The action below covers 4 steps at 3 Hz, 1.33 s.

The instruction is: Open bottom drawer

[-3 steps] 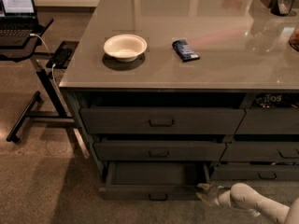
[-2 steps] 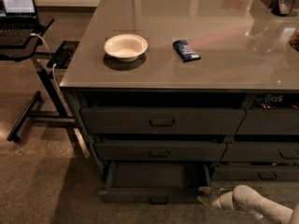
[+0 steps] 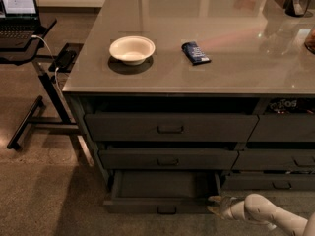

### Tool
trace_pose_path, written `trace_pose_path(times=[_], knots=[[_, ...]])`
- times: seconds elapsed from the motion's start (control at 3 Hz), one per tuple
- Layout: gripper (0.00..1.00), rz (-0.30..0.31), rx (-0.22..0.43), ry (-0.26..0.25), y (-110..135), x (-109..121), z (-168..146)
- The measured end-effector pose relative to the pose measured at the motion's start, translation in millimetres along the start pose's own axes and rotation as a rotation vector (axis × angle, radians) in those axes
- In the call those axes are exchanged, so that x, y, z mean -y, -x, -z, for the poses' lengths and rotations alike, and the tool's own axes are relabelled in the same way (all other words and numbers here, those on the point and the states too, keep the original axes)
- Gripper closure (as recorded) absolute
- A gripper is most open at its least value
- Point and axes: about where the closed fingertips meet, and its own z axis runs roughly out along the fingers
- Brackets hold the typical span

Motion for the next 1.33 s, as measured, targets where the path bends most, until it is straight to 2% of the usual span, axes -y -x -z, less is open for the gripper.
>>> trace_pose_path(times=[0.67,1.0,1.33], knots=[[0.12,0.0,0.0,0.0,0.0,-0.1,-0.1],[0.0,0.0,0.0,0.0,0.1,-0.1,-0.1],[0.0,0.0,0.0,0.0,0.1,-0.1,-0.2]])
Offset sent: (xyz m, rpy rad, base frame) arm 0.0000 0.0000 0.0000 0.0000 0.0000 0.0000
